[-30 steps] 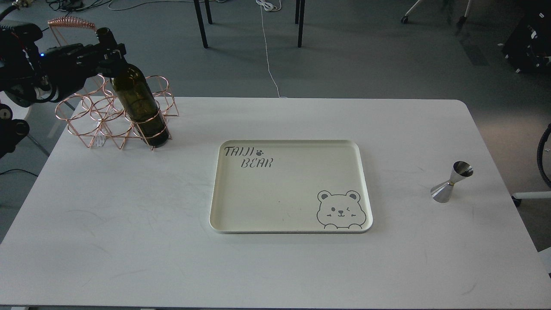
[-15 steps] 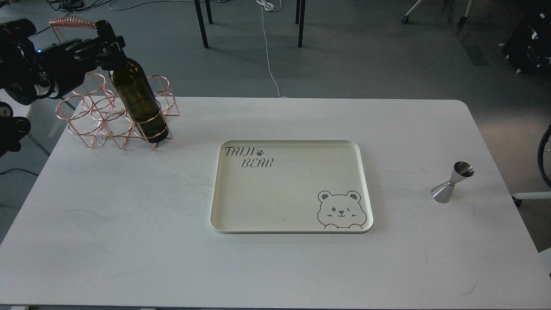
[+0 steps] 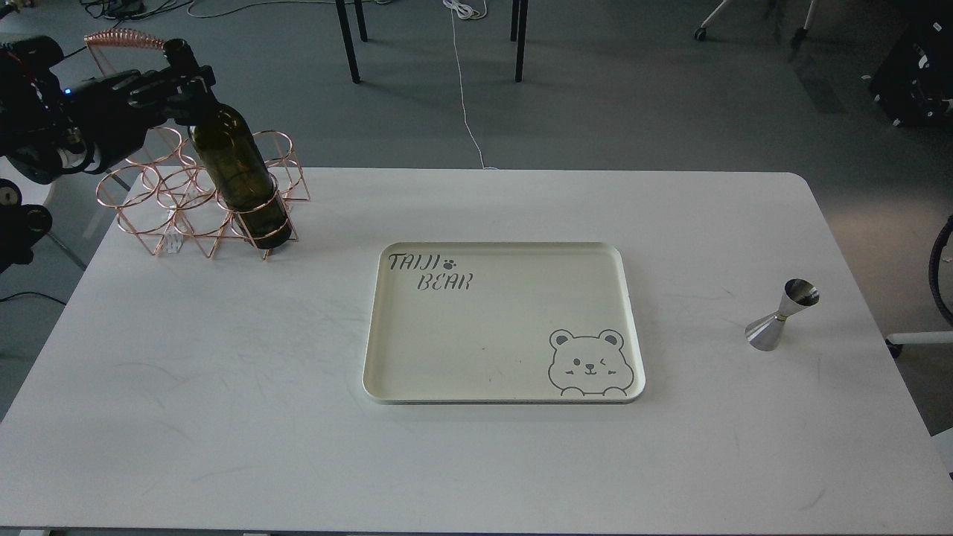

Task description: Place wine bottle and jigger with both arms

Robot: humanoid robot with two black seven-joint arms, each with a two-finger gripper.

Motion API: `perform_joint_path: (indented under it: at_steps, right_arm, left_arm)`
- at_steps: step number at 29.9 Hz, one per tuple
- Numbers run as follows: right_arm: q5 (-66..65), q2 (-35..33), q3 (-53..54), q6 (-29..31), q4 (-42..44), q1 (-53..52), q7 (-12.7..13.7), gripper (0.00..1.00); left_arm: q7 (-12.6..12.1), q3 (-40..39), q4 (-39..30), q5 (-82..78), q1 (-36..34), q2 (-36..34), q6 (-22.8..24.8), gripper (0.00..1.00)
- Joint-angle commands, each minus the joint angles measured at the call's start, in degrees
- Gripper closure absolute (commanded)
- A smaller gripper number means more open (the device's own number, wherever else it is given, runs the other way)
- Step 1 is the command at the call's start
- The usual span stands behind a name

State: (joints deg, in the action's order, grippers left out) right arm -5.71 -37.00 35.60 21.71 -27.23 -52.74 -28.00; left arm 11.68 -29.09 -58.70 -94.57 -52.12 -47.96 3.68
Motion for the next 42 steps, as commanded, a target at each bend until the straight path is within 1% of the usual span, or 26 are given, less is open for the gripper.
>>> perform_joint_path:
  at_steps: [1, 2, 4, 5, 7, 9, 12, 15, 19, 23, 26, 30, 34, 36, 38, 40, 42]
  right_arm:
    - [-0.1, -0.1, 0.0, 0.0, 0.0, 0.0, 0.0, 0.04]
    - [0.0, -0.1, 0.0, 0.0, 0.0, 0.0, 0.0, 0.04]
    - [0.0, -0.1, 0.0, 0.0, 0.0, 0.0, 0.0, 0.04]
    - [0.0, -0.1, 0.0, 0.0, 0.0, -0.1, 0.0, 0.04]
    - [0.0, -0.1, 0.0, 0.0, 0.0, -0.1, 0.0, 0.04]
    - [0.0, -0.1, 0.0, 0.0, 0.0, -0.1, 0.0, 0.04]
    - [0.0, -0.1, 0.0, 0.0, 0.0, 0.0, 0.0, 0.04]
    - [0.0, -0.1, 0.0, 0.0, 0.0, -0.1, 0.0, 0.04]
    - [0.0, -0.2, 0.0, 0.0, 0.1, 0.0, 0.0, 0.04]
    - [0.0, -0.4, 0.0, 0.1, 0.1, 0.0, 0.0, 0.04]
    - [0.0, -0.4, 0.4, 0.0, 0.2, 0.0, 0.0, 0.03]
    - [-0.1, -0.4, 0.5, -0.6, 0.3, 0.0, 0.0, 0.03]
    - [-0.1, -0.3, 0.4, -1.2, 1.0, 0.0, 0.0, 0.02]
    - [-0.1, -0.3, 0.5, -2.4, 1.0, 0.3, 0.0, 0.01]
    - [0.0, -0.2, 0.7, -3.2, 1.0, 0.4, 0.0, 0.01]
    - [0.0, -0.1, 1.0, -3.1, 1.4, 0.4, 0.0, 0.01]
    - [0.0, 0.3, 1.1, -3.0, 1.6, 0.8, 0.0, 0.01]
  left_arm:
    - [-0.4, 0.0, 0.0, 0.4, 0.0, 0.1, 0.0, 0.78]
    - [-0.4, 0.0, 0.0, 0.4, -0.1, 0.1, 0.1, 0.71]
    - [-0.5, 0.0, 0.1, 0.4, -0.1, 0.1, 0.1, 0.49]
    - [-0.5, 0.0, 0.1, 0.5, -0.1, 0.2, 0.0, 0.44]
    - [-0.5, 0.0, 0.1, 0.5, -0.1, 0.2, 0.0, 0.39]
    - [-0.4, 0.0, 0.1, 0.6, -0.1, 0.2, -0.1, 0.3]
    - [-0.5, -0.1, 0.1, 0.9, -0.2, 0.3, -0.2, 0.24]
    - [-0.3, -1.0, 0.1, 1.7, -0.5, 1.0, -0.3, 0.09]
    - [0.0, -1.8, 0.2, 8.2, -1.2, 0.9, -1.5, 0.05]
    - [0.4, -2.6, 1.4, 22.0, -1.8, -1.2, -3.6, 0.03]
    - [0.8, -2.5, 2.9, 35.3, -3.4, -1.7, -3.6, 0.02]
    - [1.0, -2.5, 5.8, 52.3, -3.4, -2.4, -3.5, 0.02]
    - [1.1, -2.6, 9.7, 64.9, -3.4, -2.3, -3.0, 0.02]
    - [1.0, -2.5, 11.5, 72.6, -3.2, -2.2, -2.2, 0.02]
    - [1.0, -2.3, 13.1, 81.3, -2.5, -2.1, 0.1, 0.02]
    - [1.1, -2.3, 14.7, 87.2, -1.6, -1.8, 3.2, 0.02]
    - [1.2, -2.4, 17.6, 92.2, -0.4, -1.5, 7.5, 0.02]
